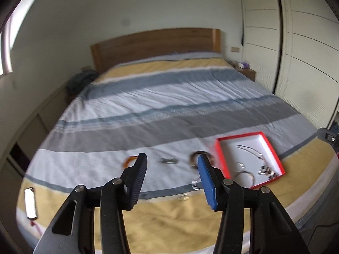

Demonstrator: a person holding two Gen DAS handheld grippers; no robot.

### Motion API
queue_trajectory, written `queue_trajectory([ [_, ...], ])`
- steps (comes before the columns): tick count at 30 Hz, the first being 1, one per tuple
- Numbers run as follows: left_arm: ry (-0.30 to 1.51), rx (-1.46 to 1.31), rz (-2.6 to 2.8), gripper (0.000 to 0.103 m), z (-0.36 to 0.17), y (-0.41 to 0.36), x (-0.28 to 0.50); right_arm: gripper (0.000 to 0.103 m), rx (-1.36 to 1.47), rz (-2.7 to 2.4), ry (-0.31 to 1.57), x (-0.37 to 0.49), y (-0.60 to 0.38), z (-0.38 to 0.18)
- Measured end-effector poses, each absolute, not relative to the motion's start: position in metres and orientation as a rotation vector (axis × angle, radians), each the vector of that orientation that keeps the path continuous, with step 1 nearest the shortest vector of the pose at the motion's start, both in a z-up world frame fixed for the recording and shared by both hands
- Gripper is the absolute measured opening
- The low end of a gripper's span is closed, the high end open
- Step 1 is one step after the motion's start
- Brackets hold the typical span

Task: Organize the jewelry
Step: 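Lift both open tools out of the box back over the bed, then move the left tool to the amber bangle while the right tool moves to the other twisted silver hoop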

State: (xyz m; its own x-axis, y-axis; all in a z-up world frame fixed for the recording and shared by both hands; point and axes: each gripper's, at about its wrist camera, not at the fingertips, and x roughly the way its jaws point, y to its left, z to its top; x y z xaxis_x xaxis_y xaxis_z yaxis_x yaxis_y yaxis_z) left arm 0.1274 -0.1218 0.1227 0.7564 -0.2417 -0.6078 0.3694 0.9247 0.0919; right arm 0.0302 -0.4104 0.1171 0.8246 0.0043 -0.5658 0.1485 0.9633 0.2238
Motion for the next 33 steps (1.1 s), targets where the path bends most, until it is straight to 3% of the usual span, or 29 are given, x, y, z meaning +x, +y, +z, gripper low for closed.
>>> queue_trajectory([
  [14,0.517,0.172,-0.2,0.055,0.165,-0.007,0.073,0.023,0.211,-0.015,0.533,-0.012,-0.342,0.158],
  [16,0.506,0.153,-0.198,0.055,0.169,0.004,0.068,0.032,0.207,-0.013,0.526,-0.016,-0.337,0.162],
  [18,0.49,0.122,-0.206,0.055,0.173,0.015,0.062,0.034,0.204,-0.013,0.519,-0.02,-0.333,0.165],
  [27,0.458,0.113,-0.155,0.055,0.188,0.047,0.048,0.034,0.181,-0.004,0.495,-0.028,-0.316,0.18],
  [33,0.473,0.103,-0.105,0.061,0.184,0.066,0.06,0.034,0.173,0.009,0.51,-0.014,-0.311,0.175],
])
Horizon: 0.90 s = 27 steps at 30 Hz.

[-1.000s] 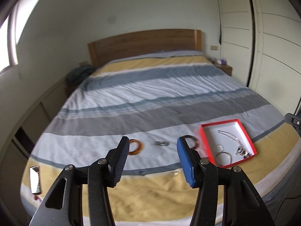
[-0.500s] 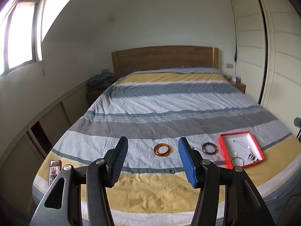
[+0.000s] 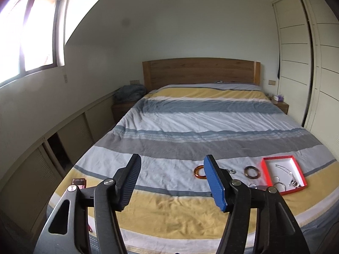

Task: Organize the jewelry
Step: 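Move the left tool to the amber bangle while the right tool moves to the other twisted silver hoop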

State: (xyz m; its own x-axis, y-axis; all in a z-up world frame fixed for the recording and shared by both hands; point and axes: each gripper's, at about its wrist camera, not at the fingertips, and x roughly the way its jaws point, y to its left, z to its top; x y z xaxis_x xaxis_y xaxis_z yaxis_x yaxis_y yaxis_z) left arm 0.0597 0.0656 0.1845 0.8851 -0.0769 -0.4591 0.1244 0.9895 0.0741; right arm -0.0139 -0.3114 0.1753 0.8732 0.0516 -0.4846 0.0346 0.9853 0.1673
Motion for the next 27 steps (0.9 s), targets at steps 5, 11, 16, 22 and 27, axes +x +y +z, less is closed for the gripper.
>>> queue_trajectory([
  [5,0.528,0.09,-0.086,0.061,0.163,0.073,0.086,0.034,0.177,0.019,0.568,0.011,-0.312,0.152],
  [11,0.604,0.102,-0.075,0.061,0.125,0.069,0.12,0.034,0.19,0.028,0.66,0.049,-0.316,0.113],
  [16,0.666,0.108,-0.078,0.057,0.093,0.063,0.153,0.034,0.2,0.049,0.721,0.081,-0.317,0.084],
  [22,0.728,0.111,-0.082,0.055,0.064,0.055,0.19,0.034,0.198,0.074,0.777,0.119,-0.313,0.057],
  [27,0.771,0.11,-0.088,0.054,0.041,0.049,0.222,0.034,0.205,0.091,0.833,0.15,-0.312,0.029],
])
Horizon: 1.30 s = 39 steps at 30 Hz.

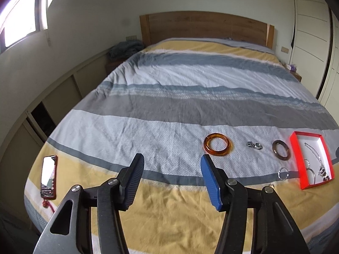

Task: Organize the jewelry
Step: 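Move the left tool to the amber bangle while the right tool moves to the other twisted silver hoop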

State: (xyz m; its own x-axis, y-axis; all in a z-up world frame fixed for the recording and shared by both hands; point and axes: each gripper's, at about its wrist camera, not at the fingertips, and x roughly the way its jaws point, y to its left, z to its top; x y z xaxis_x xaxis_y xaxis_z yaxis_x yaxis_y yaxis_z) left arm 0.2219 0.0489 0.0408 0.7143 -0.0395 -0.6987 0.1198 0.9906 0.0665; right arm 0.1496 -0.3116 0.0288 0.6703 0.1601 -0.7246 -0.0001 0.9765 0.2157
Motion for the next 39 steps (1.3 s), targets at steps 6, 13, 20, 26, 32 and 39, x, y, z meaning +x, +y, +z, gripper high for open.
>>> queue_trajectory([
  [6,0.828,0.108,-0.096,0.05,0.011,0.043,0.256,0.034,0.201,0.112,0.917,0.181,-0.308,-0.011],
  [13,0.882,0.112,-0.098,0.047,-0.021,0.039,0.282,0.034,0.187,0.131,1.01,0.208,-0.309,-0.056],
  [20,0.914,0.118,-0.108,0.045,-0.041,0.031,0.305,0.034,0.155,0.162,1.078,0.227,-0.308,-0.085],
  [26,0.939,0.118,-0.125,0.044,-0.054,0.019,0.324,0.033,0.12,0.17,1.124,0.24,-0.309,-0.101],
  [32,0.966,0.104,-0.157,0.043,-0.068,0.002,0.344,0.033,0.083,0.192,1.167,0.252,-0.304,-0.116],
  [39,1.005,0.1,-0.186,0.042,-0.091,-0.021,0.37,0.03,0.047,0.209,1.187,0.259,-0.304,-0.126],
])
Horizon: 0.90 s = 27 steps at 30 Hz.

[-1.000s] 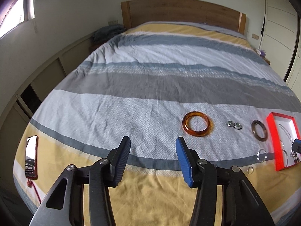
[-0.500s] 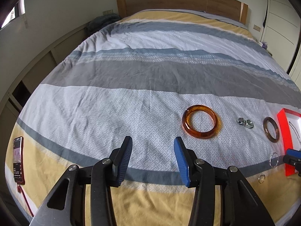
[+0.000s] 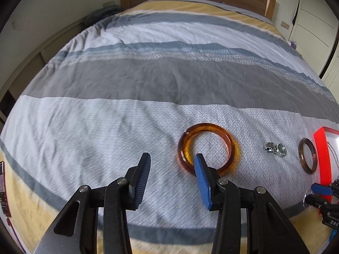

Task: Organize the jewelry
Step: 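Move the left tool to the amber bangle while the right tool moves to the other twisted silver hoop, then close the left tool on the amber bangle while the right tool grasps the twisted silver hoop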

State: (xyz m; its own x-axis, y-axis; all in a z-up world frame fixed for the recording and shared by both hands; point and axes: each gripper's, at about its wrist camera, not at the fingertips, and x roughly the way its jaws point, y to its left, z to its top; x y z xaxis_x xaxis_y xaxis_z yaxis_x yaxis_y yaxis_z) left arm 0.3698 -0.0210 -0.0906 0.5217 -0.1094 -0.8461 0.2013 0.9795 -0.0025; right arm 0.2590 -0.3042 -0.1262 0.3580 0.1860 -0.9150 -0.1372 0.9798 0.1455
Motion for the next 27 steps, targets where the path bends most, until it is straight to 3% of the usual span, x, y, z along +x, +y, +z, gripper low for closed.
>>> queue_trajectory([
  [9,1.081,0.096,-0.187,0.034,-0.128,-0.034,0.389,0.024,-0.053,0.233,1.193,0.263,-0.298,-0.127],
  [14,1.08,0.103,-0.18,0.01,-0.131,-0.032,0.39,0.012,-0.113,0.243,1.204,0.267,-0.291,-0.132],
  [16,1.072,0.11,-0.183,0.01,-0.13,-0.031,0.389,0.004,-0.129,0.242,1.202,0.266,-0.287,-0.133],
  [27,1.005,0.133,-0.149,0.009,-0.099,-0.02,0.367,0.004,-0.059,0.212,1.101,0.251,-0.292,-0.099],
])
